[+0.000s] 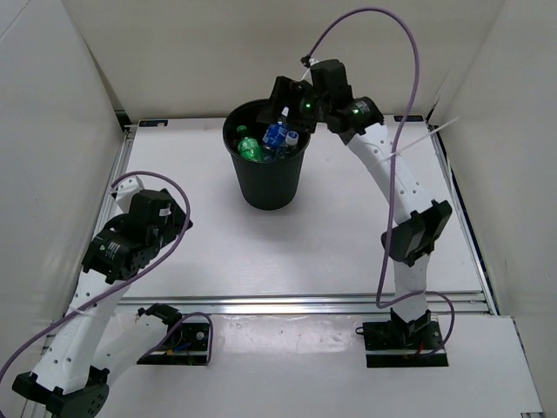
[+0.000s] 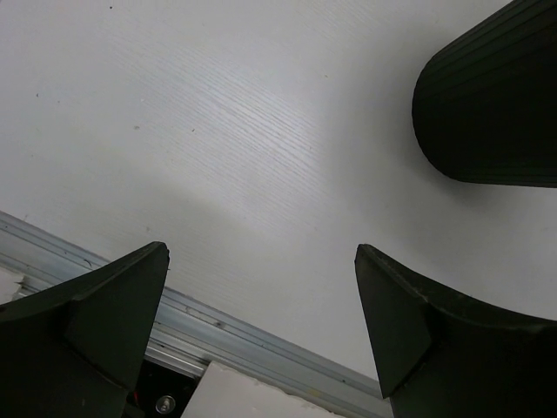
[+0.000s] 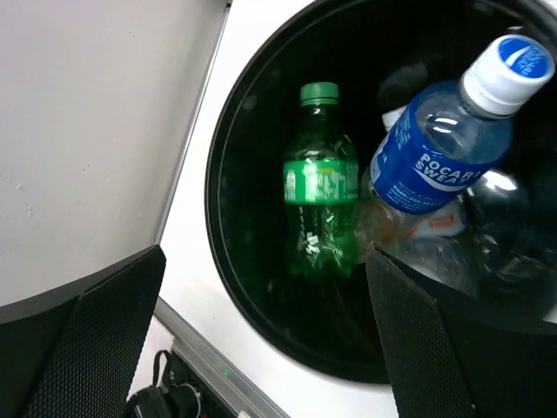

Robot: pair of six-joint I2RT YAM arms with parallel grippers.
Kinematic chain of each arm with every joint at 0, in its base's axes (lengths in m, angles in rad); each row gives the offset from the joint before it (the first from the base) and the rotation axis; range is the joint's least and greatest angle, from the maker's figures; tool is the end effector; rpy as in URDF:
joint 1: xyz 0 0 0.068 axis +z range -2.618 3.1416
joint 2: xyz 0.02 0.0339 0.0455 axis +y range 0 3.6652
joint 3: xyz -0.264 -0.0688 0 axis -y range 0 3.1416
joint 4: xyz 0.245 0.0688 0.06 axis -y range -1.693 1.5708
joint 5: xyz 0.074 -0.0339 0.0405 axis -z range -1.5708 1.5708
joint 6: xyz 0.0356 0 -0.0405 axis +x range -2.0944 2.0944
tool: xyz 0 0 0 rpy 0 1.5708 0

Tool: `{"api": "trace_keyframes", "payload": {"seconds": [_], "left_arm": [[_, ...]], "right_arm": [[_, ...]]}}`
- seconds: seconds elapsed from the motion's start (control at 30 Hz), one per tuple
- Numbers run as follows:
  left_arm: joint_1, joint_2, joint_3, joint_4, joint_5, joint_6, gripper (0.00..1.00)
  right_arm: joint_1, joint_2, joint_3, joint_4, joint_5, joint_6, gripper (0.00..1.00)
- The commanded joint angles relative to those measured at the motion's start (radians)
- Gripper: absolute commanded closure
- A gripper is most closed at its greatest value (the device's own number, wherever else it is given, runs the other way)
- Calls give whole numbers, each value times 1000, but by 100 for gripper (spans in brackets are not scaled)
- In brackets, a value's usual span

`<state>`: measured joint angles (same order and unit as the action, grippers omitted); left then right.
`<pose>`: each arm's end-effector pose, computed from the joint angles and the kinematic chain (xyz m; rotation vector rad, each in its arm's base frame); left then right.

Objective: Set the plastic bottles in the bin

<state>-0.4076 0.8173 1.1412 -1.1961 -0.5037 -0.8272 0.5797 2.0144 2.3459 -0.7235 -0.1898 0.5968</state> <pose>0.1171 -0.0319 0.3604 -0.6886 2.2007 -0.0024 0.3696 0.2500 0.4468 -0.1145 2.0785 0.9353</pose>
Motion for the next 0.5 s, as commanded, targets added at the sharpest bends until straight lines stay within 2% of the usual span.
{"api": "trace_keyframes", "payload": {"seconds": [0.0, 0.13, 0.2, 0.27, 0.3, 0.4, 0.47], "left_arm": [[4, -1, -1, 35, 7, 10, 1], [4, 10, -21, 44, 7, 10, 1], [4, 10, -30, 44, -21, -3, 1], [4, 10, -57, 44, -45, -32, 1], [4, 0, -66, 44, -80, -32, 1], [4, -24, -93, 72, -153, -32, 1], [4, -33, -106, 104, -260, -32, 1]], "right_arm": [[-49, -157, -8, -17, 29, -32, 0], [-197, -190, -68, -236, 20, 79, 0], [-245, -215, -173, -350, -17, 92, 0], [-293, -267, -281, -375, -40, 68, 0], [-311, -322, -390, -375, -40, 55, 0], [-331, -423, -540, -304, 4, 8, 0], [-345, -512, -623, -272, 30, -12, 0]]}}
